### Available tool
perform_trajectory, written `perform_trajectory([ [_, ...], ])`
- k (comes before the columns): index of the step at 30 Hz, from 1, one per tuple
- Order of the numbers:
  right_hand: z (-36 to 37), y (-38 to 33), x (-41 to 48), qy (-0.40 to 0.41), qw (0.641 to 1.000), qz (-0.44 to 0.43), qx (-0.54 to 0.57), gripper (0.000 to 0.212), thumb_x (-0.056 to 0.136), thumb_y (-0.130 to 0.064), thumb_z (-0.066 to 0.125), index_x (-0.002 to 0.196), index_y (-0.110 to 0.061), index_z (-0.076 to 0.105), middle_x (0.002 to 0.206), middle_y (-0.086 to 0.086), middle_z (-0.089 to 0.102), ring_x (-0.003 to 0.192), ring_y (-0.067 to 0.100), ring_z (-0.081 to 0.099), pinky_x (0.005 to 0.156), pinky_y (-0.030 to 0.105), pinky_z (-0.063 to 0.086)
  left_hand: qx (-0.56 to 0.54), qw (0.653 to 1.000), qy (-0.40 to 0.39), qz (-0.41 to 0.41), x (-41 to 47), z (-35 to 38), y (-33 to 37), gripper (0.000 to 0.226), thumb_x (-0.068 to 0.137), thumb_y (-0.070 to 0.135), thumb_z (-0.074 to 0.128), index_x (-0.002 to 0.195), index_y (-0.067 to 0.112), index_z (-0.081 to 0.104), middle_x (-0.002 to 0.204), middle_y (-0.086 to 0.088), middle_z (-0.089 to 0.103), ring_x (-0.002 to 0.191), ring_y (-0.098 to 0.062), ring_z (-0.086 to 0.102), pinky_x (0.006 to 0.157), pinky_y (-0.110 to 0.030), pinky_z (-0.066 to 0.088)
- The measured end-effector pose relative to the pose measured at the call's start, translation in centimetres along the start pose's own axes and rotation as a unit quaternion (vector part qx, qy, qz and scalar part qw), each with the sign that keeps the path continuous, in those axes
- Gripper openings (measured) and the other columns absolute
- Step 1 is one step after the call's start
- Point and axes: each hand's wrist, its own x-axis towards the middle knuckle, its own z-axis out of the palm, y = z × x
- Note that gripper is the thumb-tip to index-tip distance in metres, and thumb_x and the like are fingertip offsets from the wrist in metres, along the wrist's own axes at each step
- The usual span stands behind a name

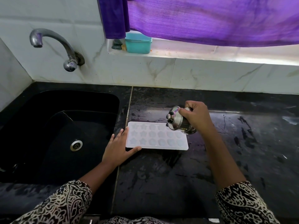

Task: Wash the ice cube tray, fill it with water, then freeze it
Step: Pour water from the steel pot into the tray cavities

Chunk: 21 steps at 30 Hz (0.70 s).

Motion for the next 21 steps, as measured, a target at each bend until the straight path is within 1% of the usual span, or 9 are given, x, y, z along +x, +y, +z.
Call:
perform_trajectory([
  [6, -0.19, -0.19, 0.06, 0.006, 1.0, 0.0, -0.003, 0.036, 0.08, -0.013, 0.067, 0.054, -0.017, 0.042, 0.055, 0.002, 0.046, 0.059, 0.016, 0.046, 0.057, 0.027, 0.039, -0.004, 1.0, 0.001, 0.002, 0.01, 0.05, -0.09, 0.123, 0.065, 0.098, 0.014, 0.157, 0.017, 0.009, 0.161, -0.002, 0.025, 0.15, -0.012, 0.012, 0.121, -0.04, 0.008],
  [11, -0.33, -0.35, -0.03, 0.011, 1.0, 0.001, -0.003, 0.039, 0.08, -0.012, 0.066, 0.053, -0.019, 0.04, 0.053, -0.002, 0.043, 0.055, 0.013, 0.043, 0.052, 0.022, 0.036, 0.0, 1.0, 0.001, 0.002, -0.01, -0.01, -0.02, 0.125, 0.063, 0.099, 0.01, 0.157, 0.017, 0.009, 0.161, -0.002, 0.024, 0.15, -0.012, 0.012, 0.121, -0.039, 0.007],
  [15, -0.54, -0.4, 0.01, 0.01, 1.0, 0.004, -0.001, 0.036, 0.08, -0.012, 0.066, 0.054, -0.018, 0.042, 0.054, 0.0, 0.044, 0.058, 0.015, 0.044, 0.055, 0.023, 0.038, 0.003, 1.0, 0.0, 0.002, 0.0, -0.08, 0.05, 0.126, 0.062, 0.099, 0.01, 0.157, 0.016, 0.009, 0.161, -0.002, 0.024, 0.15, -0.013, 0.012, 0.121, -0.039, 0.008],
  [19, -0.59, -0.55, 0.02, 0.011, 1.0, -0.005, 0.0, 0.038, 0.08, -0.011, 0.066, 0.053, -0.018, 0.04, 0.053, -0.001, 0.042, 0.056, 0.014, 0.042, 0.053, 0.022, 0.036, 0.002, 1.0, 0.0, 0.003, -0.05, -0.08, 0.05, 0.125, 0.063, 0.098, 0.012, 0.157, 0.016, 0.009, 0.161, -0.003, 0.024, 0.15, -0.013, 0.012, 0.121, -0.039, 0.007],
  [21, -0.56, -0.59, 0.03, 0.011, 1.0, -0.007, -0.003, 0.037, 0.08, -0.012, 0.066, 0.054, -0.017, 0.041, 0.055, 0.002, 0.044, 0.058, 0.016, 0.044, 0.054, 0.023, 0.037, -0.002, 1.0, -0.001, 0.005, -0.09, -0.12, 0.04, 0.124, 0.064, 0.098, 0.014, 0.157, 0.015, 0.009, 0.161, -0.003, 0.024, 0.15, -0.014, 0.013, 0.121, -0.039, 0.007],
])
